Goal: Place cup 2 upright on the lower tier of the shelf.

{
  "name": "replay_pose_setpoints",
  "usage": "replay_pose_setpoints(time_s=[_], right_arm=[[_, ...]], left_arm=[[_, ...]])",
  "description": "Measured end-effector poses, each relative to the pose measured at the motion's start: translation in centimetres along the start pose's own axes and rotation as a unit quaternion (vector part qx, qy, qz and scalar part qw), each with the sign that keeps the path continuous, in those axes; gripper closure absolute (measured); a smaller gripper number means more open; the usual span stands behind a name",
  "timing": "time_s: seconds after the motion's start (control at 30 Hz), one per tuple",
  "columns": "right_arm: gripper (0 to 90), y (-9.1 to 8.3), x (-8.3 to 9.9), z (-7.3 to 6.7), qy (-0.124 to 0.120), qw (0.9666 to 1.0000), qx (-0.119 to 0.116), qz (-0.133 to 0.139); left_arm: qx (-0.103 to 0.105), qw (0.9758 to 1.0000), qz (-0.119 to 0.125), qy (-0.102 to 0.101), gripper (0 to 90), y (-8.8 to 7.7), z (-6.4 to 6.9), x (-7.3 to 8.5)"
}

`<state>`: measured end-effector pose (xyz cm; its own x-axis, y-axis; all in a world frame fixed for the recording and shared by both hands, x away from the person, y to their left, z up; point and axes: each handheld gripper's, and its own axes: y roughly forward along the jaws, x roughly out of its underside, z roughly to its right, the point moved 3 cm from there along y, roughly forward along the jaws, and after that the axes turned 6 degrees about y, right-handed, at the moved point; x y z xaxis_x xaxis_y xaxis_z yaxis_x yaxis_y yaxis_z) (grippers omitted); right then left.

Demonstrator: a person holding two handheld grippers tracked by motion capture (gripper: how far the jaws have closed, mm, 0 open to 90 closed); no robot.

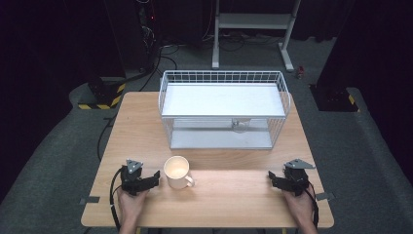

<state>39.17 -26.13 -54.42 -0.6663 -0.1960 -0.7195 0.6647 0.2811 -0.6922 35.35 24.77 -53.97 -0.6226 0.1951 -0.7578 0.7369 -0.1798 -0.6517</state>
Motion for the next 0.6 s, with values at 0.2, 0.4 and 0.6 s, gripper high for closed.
replay_pose_setpoints(time_s=[0.2,0.4,0.6], right_arm=[[25.0,0.0,0.0,0.0,0.001,1.0,0.0,0.0],[25.0,0.0,0.0,0.0,0.002,1.0,0.0,-0.001],[25.0,0.0,0.0,0.0,0.002,1.0,0.0,0.0]], left_arm=[[0.005,1.0,0.004,0.006,9.3,-1.1,0.5,0.2],[0.015,0.9999,0.005,0.004,8.7,-2.2,0.5,0.5],[0.026,0.9995,0.017,0.005,8.8,-3.6,1.1,0.9]])
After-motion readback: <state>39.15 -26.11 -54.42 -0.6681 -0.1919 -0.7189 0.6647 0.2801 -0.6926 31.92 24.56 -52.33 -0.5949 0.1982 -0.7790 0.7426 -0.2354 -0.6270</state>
